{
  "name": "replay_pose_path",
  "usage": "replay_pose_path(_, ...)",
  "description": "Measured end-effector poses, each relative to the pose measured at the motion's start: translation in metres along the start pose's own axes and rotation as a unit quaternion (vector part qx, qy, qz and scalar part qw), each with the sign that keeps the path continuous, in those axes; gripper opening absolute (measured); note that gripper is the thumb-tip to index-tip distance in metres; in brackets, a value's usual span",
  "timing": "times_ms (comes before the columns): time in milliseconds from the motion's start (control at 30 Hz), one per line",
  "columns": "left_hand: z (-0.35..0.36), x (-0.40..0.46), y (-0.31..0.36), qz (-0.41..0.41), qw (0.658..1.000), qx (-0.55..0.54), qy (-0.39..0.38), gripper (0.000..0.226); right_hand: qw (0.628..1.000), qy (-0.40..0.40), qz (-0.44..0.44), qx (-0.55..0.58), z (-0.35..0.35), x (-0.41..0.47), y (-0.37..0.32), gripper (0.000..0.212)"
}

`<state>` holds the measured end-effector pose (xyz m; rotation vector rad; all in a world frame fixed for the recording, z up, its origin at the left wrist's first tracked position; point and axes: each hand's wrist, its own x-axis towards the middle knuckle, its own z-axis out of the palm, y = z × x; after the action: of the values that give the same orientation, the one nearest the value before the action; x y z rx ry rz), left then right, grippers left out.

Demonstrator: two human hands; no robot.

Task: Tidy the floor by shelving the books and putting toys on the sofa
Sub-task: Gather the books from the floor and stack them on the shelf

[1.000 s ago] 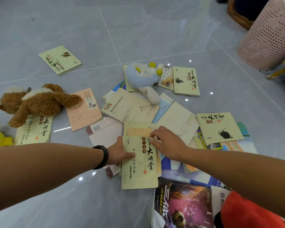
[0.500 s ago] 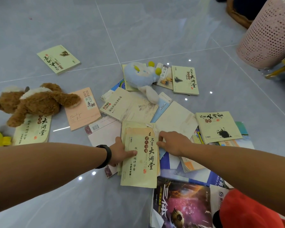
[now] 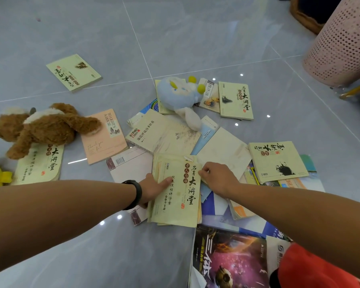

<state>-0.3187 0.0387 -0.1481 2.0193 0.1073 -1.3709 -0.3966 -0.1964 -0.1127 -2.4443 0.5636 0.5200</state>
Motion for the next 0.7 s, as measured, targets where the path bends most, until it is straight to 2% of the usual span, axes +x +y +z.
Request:
replay_pose_path(67,-0.007,0.006,-0.006,0.012,0.999,0.02,-0.028,0.109,1.0,0.006,-0.003,0.0,0.001,0.003,-0.002,0.028)
replay_pose_path(200,-0.016,0.001,-0.005,0.033,0.993,0.067,-0.087,0.063,1.0,0.015,-0.009,0.015,0.004,0.005,0.0,0.026)
replay_pose_path(267,-0.017,-0.002,-0.004,0.046,0.99,0.078,-0.105,0.05,0.999,0.009,0.002,0.037,0.004,0.006,0.001,0.026)
replay_pose_path(433,-0.018,0.002,-0.007,0.07,0.989,0.069,-0.108,0.048,0.993,-0.075,0.026,0.085,0.001,0.007,-0.004,0.032)
replay_pose_path(500,-0.021,0.002,-0.007,0.07,0.989,0.054,-0.12,0.05,0.978,-0.105,0.051,0.175,-0.002,0.009,-0.006,0.027)
replay_pose_path(600,-0.024,0.001,-0.009,0.071,0.987,0.034,-0.139,0.049,0.93,-0.122,0.118,0.327,0.003,0.009,-0.01,0.027)
replay_pose_path(700,-0.025,-0.001,-0.009,0.095,0.984,0.032,-0.148,0.05,0.899,-0.126,0.153,0.39,0.019,0.008,-0.018,0.021)
